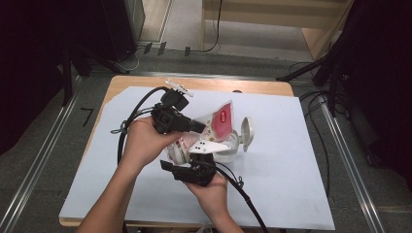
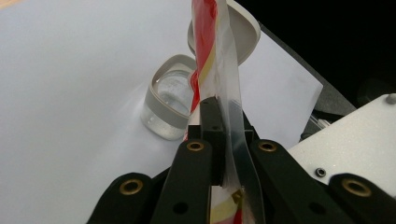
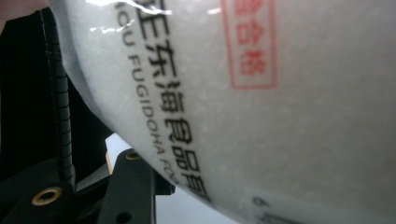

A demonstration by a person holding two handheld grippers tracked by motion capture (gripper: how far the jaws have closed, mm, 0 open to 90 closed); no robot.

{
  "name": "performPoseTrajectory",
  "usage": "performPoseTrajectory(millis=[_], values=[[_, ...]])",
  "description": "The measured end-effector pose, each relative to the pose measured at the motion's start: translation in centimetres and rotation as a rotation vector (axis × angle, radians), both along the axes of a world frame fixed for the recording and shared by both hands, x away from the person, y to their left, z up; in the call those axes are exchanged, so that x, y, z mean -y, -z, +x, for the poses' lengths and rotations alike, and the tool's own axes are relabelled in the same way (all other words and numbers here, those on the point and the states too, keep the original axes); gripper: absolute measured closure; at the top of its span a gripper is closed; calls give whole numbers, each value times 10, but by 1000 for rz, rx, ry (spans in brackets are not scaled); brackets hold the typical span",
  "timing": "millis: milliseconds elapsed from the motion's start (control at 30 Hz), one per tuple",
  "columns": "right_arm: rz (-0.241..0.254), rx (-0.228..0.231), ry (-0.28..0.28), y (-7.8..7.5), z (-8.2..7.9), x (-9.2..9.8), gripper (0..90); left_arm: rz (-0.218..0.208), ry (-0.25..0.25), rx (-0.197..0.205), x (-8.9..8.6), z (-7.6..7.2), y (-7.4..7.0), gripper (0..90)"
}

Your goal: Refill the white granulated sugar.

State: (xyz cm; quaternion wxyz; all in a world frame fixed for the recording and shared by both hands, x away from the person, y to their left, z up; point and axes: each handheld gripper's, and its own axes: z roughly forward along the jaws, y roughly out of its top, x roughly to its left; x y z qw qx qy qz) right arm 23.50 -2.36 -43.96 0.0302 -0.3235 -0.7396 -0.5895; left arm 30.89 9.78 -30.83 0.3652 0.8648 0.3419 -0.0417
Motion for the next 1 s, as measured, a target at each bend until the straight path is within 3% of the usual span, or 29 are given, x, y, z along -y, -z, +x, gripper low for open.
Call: performPoseTrajectory(millis=[167,333,600,700,1000], values=[[5,-6,14,-1,2,1,620,-17,-1,-10,2,2,-1,880],[50,-25,17,-2,4,3,625,12,21,-18,7,8,-7,861],[81,-43,12,-6,9,5,627,14,45,-77,7,20,-8,843],[83,-48,5,-3,9,4,630,-12,46,-98,4,21,-4,825],[103,-56,-5,-1,9,4,634,-34,40,-115,1,23,-1,793]])
